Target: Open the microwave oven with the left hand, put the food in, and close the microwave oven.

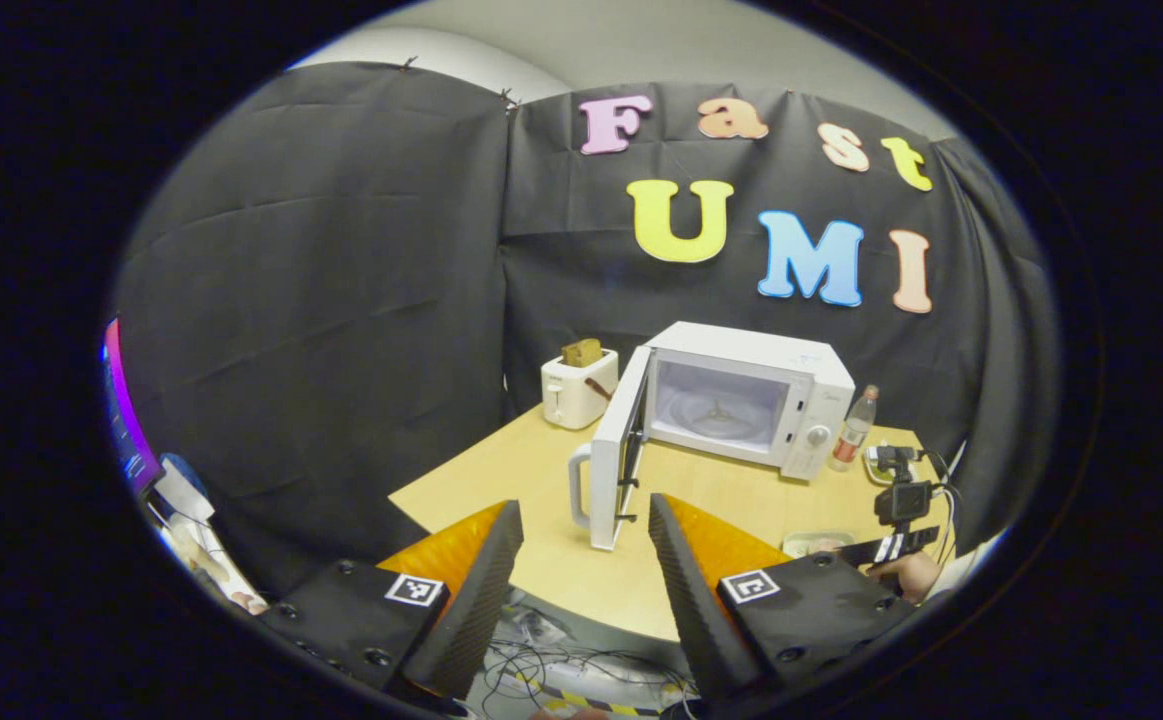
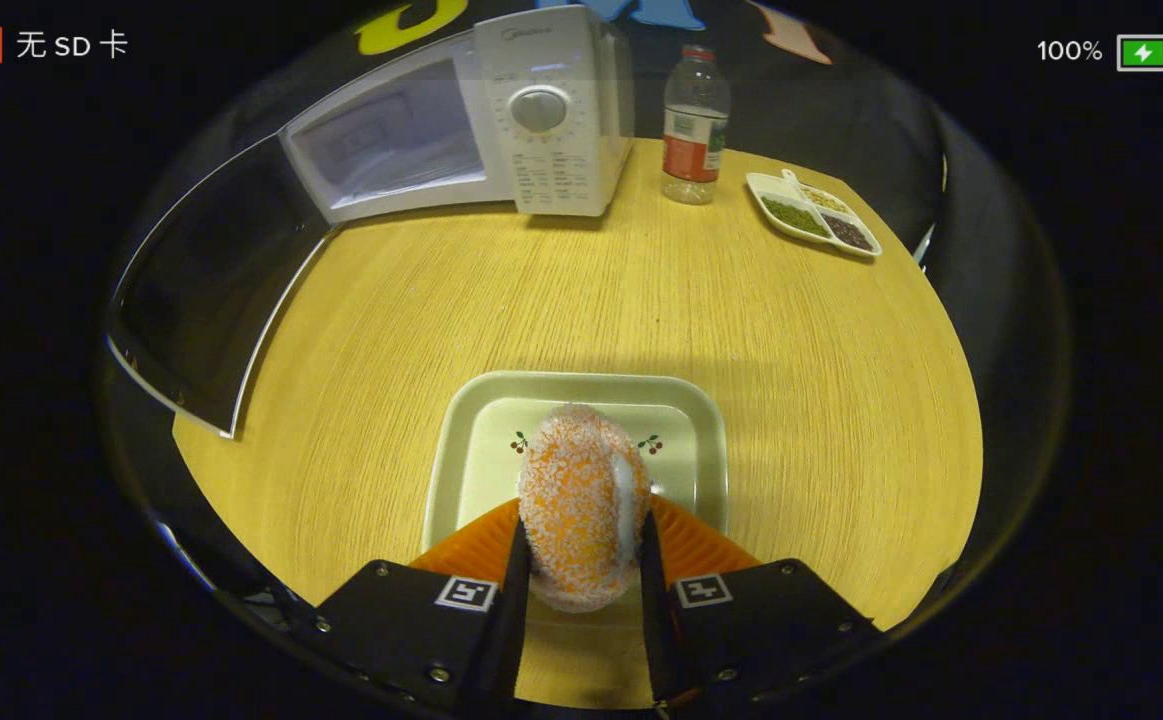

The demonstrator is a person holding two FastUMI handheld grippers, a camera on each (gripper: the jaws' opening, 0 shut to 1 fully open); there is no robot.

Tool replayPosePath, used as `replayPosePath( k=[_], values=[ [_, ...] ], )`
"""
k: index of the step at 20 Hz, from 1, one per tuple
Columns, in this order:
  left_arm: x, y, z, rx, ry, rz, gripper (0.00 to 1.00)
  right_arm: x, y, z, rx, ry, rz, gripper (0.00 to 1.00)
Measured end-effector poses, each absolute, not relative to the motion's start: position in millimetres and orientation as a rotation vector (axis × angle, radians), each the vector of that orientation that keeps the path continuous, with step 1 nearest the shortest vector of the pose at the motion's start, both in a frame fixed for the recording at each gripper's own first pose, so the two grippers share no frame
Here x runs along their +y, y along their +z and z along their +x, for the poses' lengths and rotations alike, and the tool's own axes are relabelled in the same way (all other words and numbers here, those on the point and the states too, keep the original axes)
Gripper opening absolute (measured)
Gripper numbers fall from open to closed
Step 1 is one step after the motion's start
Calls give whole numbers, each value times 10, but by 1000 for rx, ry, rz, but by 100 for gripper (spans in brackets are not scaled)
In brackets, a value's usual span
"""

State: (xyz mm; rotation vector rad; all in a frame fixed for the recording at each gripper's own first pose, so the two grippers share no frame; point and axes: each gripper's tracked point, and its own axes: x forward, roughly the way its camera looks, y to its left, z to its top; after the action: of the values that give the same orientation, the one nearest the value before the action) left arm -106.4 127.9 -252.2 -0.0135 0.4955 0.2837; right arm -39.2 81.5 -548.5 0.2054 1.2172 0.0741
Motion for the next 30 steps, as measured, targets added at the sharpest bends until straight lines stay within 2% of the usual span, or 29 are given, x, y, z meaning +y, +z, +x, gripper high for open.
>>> replayPosePath(
  k=[3, 8, 12, 15, 19, 25, 26, 29, 30],
  values=[
    [1545, -2463, -1175, 474, 246, 20, 86, 889, -5196, -321, 1176, 30, 253, 50],
    [1902, -2397, -1223, 420, 102, 32, 86, 1358, -4443, -126, 1030, -21, 368, 50],
    [2033, -2259, -1052, 396, -11, 36, 86, 1865, -4036, 144, 942, -19, 466, 49],
    [2091, -2175, -896, 385, -47, 16, 86, 2265, -3953, 417, 911, 11, 527, 50],
    [2136, -2323, -769, 454, -26, -63, 86, 2718, -3992, 989, 836, 51, 651, 49],
    [2314, -2450, -646, 567, 106, -64, 87, 3022, -4335, 2003, 698, 6, 839, 49],
    [2314, -2501, -623, 587, 127, -64, 80, 3027, -4419, 2140, 685, -12, 853, 49],
    [2277, -2608, -611, 649, 171, -48, 83, 3097, -4663, 2477, 665, -31, 886, 49],
    [2274, -2617, -591, 661, 184, -37, 80, 3098, -4717, 2564, 659, -31, 898, 49]
  ],
)
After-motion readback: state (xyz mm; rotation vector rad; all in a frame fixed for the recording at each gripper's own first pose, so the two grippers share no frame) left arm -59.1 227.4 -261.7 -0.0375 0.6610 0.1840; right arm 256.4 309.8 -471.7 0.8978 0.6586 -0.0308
